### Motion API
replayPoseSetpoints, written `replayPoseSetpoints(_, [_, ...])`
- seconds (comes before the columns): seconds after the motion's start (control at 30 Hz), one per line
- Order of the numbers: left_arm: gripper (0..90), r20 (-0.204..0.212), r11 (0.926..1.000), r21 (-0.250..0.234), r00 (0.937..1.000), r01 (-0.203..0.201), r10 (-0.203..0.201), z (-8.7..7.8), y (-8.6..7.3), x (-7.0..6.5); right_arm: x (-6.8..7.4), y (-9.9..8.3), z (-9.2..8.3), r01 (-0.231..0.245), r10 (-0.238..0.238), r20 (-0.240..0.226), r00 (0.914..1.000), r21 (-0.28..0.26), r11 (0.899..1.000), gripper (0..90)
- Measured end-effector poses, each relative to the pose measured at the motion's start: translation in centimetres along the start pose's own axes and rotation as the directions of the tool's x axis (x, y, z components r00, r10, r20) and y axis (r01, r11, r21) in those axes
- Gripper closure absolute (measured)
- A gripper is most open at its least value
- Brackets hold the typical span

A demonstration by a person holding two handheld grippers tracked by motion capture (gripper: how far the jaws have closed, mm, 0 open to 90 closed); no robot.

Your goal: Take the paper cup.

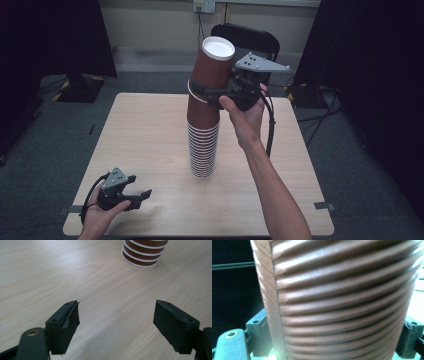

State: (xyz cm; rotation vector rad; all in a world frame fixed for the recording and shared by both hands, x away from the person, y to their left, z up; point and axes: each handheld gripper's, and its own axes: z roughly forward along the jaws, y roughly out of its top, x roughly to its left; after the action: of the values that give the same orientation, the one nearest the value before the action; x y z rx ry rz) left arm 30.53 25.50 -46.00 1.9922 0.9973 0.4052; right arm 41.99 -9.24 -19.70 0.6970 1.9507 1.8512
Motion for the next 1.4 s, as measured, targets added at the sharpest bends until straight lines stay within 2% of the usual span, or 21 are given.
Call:
replayPoseSetpoints(0.27, [20.7,-0.009,0.9999,-0.009,1.0,-0.004,0.004,-0.1,0.0,-0.1,-0.3,0.5,-1.1,0.012,-0.012,0.008,0.9999,-0.005,1.0,11.7])
replayPoseSetpoints(0.67, [20.7,-0.011,1.0,0.0,0.9999,-0.001,0.001,0.0,-0.1,-0.2,-1.7,1.0,-3.3,0.011,-0.009,0.067,0.9977,-0.031,0.999,11.8])
replayPoseSetpoints(0.93, [20.7,-0.014,1.0,-0.003,0.9999,-0.008,0.008,0.0,0.0,-0.2,-2.2,0.7,-4.7,0.001,0.002,0.091,0.9959,-0.032,0.999,11.9])
replayPoseSetpoints(1.0, [20.7,-0.011,1.0,-0.003,0.9999,-0.005,0.005,0.0,-0.1,-0.2,-2.7,0.4,-5.3,-0.011,0.014,0.112,0.9936,-0.033,0.999,11.9])
replayPoseSetpoints(1.23, [20.7,-0.009,1.0,-0.004,1.0,-0.003,0.003,0.2,0.0,-0.3,-3.7,-0.2,-6.8,-0.015,0.015,0.157,0.9874,-0.007,1.0,11.9])
replayPoseSetpoints(1.4, [20.7,-0.009,0.9999,-0.016,1.0,0.0,0.0,0.1,0.0,-0.4,-4.2,-1.1,-7.3,-0.029,0.026,0.17,0.9851,0.015,0.999,11.9])
